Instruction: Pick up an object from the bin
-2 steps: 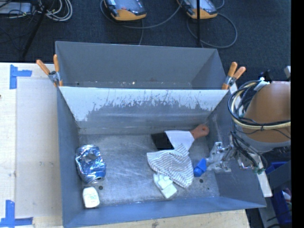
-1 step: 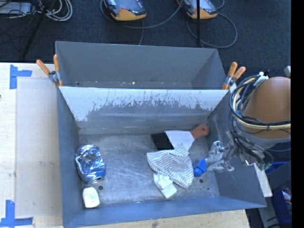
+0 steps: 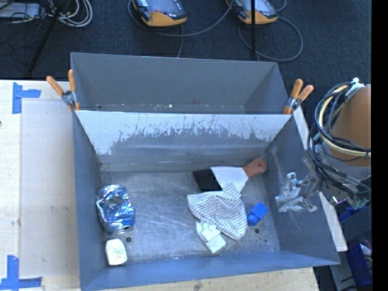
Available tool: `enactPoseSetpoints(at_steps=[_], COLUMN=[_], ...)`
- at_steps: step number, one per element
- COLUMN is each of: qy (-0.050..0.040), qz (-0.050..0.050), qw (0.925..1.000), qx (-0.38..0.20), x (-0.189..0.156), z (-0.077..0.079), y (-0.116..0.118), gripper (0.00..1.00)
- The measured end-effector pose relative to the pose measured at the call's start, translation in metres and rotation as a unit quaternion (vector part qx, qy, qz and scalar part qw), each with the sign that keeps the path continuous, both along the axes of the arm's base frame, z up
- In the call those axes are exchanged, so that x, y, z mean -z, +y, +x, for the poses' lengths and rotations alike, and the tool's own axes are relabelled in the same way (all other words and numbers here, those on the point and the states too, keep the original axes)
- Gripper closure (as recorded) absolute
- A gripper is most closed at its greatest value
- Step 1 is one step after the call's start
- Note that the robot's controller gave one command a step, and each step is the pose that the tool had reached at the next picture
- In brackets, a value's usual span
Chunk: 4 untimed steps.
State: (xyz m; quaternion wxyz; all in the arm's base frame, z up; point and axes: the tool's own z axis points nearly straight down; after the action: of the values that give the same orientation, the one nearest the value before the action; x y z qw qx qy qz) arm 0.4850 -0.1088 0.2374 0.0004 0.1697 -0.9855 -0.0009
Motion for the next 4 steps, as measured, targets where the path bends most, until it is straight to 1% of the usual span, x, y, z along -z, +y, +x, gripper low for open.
enactPoseSetpoints(at_steps=[1, 2, 3, 4], qy=[0.0033, 0.0005, 0.0090, 0.0085], qz=[0.000, 0.000, -0.001, -0.001], qw=[0.9990, 0.9990, 0.9991, 0.9992], qx=[0.045, 0.046, 0.040, 0.040], x=[0.114, 0.111, 0.160, 0.160], z=[0.010, 0.012, 0.055, 0.055], y=[0.014, 0.014, -0.015, -0.015], gripper=[0.00, 0.00, 1.00, 1.00])
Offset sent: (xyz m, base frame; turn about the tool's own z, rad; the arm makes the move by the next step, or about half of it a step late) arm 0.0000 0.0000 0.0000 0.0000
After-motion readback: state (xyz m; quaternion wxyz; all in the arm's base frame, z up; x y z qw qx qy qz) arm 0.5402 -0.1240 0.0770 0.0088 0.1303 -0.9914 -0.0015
